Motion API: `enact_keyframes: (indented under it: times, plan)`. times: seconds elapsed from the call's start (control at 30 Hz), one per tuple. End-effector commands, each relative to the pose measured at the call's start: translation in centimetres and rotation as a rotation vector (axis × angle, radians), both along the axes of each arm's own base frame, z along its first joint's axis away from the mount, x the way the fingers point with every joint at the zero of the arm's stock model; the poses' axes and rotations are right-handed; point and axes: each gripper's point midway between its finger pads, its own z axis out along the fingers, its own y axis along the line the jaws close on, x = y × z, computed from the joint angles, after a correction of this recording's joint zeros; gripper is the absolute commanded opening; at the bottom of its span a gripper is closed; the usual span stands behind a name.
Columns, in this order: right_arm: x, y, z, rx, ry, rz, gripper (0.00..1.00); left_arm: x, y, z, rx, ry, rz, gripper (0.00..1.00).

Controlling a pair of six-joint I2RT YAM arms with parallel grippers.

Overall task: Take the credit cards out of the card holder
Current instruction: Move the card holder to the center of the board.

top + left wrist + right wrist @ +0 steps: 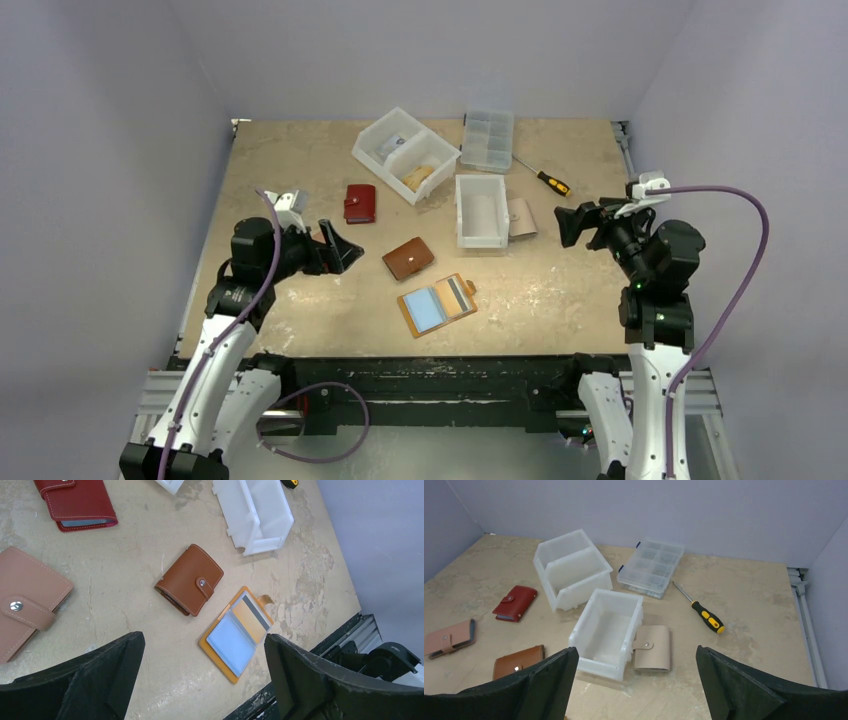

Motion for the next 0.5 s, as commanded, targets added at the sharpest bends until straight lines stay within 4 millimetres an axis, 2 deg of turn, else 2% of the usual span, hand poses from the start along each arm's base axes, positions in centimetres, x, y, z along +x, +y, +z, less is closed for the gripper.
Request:
enact_keyframes:
  times: [0.0, 0.2, 0.33, 0.47]
  plan:
    - [-0.1, 0.8, -0.6, -0.031, 0.006, 0.064, 0.99, -0.2, 0.1, 0.4, -0.002, -0.053, -0.008, 0.99]
    - [-0.9, 3.6, -3.4, -0.123, 0.044, 0.3, 0.99, -0.3, 0.0, 0.9, -0.003, -0.082, -0.014, 0.99]
    - [-2.6, 6.1, -7.3, -0.245, 0.11, 0.609, 0.99, -0.2, 0.0, 1.0, -0.003, -0.087, -0.014, 0.99]
    - [-3.4, 8.1, -11.0, -0.37, 0.207, 0.77, 0.99, -0.2, -0.1, 0.8, -0.008, -0.083, -0.021, 0.99]
